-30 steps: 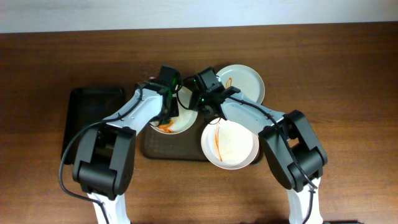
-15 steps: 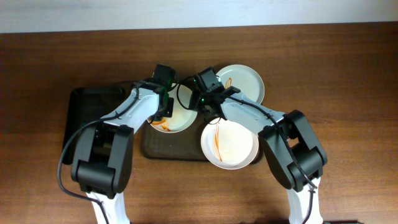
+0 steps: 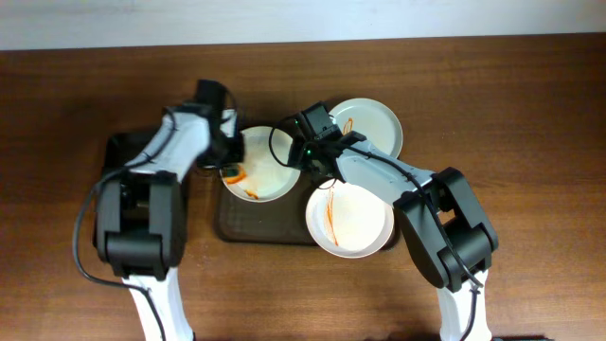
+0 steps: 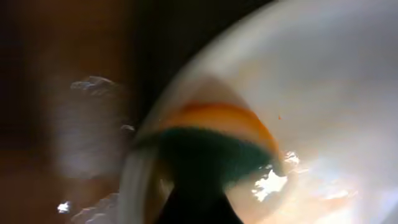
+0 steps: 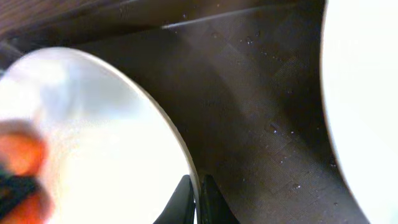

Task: Clean dirty plates on tray and stack at the side

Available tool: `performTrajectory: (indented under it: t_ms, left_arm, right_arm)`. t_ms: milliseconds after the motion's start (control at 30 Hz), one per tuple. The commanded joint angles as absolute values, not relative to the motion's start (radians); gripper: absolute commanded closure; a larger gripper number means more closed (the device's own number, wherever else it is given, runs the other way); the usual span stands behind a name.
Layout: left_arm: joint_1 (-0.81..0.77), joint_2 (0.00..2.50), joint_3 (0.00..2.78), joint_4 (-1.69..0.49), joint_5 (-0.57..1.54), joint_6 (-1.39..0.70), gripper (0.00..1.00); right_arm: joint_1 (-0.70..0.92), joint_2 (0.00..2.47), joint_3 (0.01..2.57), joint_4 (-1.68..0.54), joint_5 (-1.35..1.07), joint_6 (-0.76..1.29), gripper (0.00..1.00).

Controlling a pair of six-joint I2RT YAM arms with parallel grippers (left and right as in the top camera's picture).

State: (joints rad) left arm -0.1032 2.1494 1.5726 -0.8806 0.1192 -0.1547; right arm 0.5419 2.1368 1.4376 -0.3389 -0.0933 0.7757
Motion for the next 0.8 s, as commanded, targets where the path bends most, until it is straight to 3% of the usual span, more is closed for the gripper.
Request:
performTrajectory:
  t_ms: [0, 167, 433, 533, 767]
  left_arm:
    - [-0.020, 2.206, 1.783, -1.073, 0.067, -0.186, 1.00]
    - [0.006, 2.206, 1.985, -1.318, 0.066, -0.141, 1.00]
    - [0.064, 2.206, 1.985, -1.326, 0.054, -0.137, 1.00]
    - [0.125, 2.206, 1.985, -1.329, 0.055, -0.137, 1.00]
    - [0.183, 2.207, 1.983, -1.329, 0.055, -0.138, 1.00]
  right_arm:
    - [0.541, 2.181, 1.440, -0.355, -0.120, 0.737, 0.96]
    - [0.541, 2.176, 1.503, -0.430, -0.227, 0.539, 0.96]
    - [0.547, 2.145, 1.743, -0.798, -0.127, 0.361, 0.96]
    - [0.575, 2.098, 1.798, -0.886, 0.072, 0.352, 0.96]
    - [0.787, 1.999, 1.815, -0.967, 0.835, 0.351, 0.96]
